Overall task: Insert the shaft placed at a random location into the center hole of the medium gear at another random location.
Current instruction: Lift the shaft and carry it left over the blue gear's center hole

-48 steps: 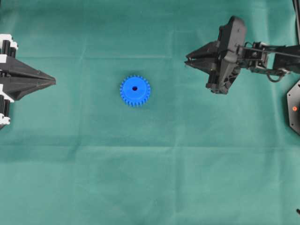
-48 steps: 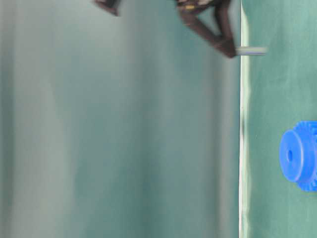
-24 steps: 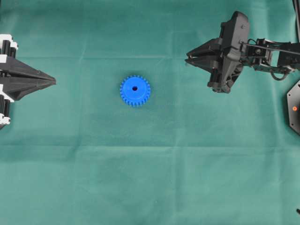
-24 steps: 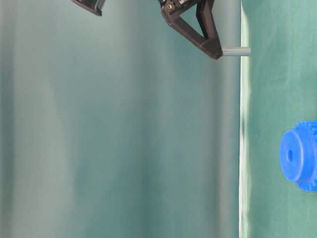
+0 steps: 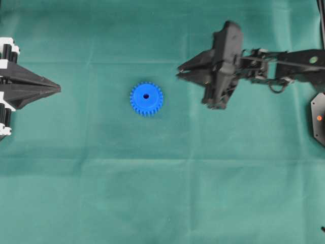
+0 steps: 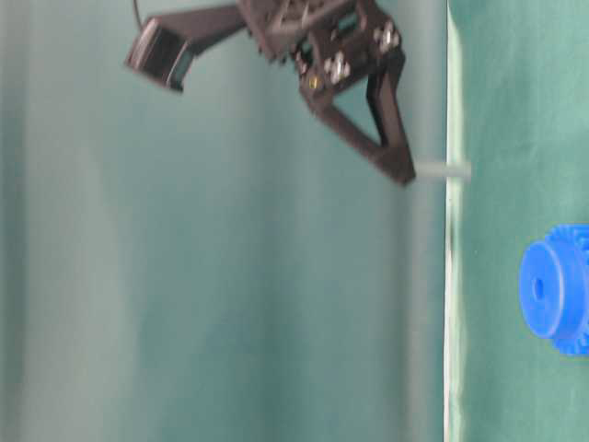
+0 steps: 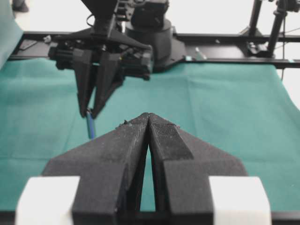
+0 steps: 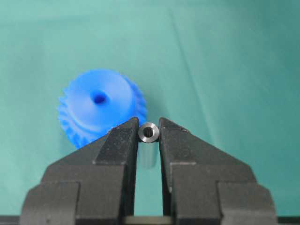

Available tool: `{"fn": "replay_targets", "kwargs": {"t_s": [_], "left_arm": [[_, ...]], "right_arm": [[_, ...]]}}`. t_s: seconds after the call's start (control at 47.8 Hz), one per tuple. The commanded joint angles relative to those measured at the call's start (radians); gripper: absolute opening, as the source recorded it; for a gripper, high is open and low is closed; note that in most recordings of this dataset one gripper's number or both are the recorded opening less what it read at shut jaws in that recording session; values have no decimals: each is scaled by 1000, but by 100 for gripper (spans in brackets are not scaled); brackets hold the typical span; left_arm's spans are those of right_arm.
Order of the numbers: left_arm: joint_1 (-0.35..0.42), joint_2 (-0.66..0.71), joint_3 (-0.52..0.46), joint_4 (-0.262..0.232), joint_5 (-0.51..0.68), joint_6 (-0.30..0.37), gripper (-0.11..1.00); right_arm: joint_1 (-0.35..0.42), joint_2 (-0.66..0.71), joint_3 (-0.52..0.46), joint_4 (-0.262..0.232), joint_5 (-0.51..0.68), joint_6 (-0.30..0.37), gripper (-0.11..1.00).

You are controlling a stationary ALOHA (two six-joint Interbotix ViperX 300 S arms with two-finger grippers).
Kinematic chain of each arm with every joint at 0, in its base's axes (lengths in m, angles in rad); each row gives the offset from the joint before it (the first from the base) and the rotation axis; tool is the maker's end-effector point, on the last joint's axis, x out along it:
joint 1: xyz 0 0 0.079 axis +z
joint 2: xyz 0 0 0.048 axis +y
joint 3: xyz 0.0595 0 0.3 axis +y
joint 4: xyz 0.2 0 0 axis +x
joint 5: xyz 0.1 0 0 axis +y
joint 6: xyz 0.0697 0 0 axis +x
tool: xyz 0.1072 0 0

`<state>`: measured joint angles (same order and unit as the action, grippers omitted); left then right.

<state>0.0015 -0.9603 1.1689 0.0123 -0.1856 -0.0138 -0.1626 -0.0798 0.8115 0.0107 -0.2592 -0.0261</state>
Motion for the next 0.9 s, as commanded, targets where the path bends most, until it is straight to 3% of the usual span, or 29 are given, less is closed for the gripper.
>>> {"fn": "replay_targets", "kwargs": {"t_s": [0.0,0.356,0.879], "left_arm": [[2,8,-23,2,-5,-2,0],[2,8,-21,2,-5,-3,0],[2,8,-23,2,9,-3,0]], "right_arm": [[26,28,-80,5,-14,2,14],[74,147,-229,6,12,2,14],[74,163,-236,11,14,2,14]]}}
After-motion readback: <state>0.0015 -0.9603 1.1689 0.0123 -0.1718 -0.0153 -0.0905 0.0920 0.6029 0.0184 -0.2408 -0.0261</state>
